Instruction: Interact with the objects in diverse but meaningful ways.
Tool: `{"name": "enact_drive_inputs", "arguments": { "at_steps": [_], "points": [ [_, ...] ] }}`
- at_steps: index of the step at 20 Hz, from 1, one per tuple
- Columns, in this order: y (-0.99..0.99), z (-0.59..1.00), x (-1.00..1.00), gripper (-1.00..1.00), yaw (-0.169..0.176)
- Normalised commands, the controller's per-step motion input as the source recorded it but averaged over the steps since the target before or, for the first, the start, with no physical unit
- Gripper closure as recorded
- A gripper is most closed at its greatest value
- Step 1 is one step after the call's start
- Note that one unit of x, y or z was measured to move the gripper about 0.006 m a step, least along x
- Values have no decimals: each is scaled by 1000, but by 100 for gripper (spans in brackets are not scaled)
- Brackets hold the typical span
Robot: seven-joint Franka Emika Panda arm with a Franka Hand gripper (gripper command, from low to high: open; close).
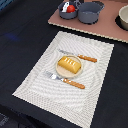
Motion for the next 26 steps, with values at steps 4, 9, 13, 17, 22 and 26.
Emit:
{"name": "enact_drive_inputs", "arguments": {
  "at_steps": [4, 9, 13, 17, 22, 26],
  "points": [
    [-804, 0, 504, -100, 46],
    [-665, -31, 385, -100, 54],
    [-647, -26, 373, -100, 57],
    [-591, -44, 334, -100, 59],
    [-106, -26, 27, -100, 13],
    [0, 0, 0, -100, 0]
  ]
}}
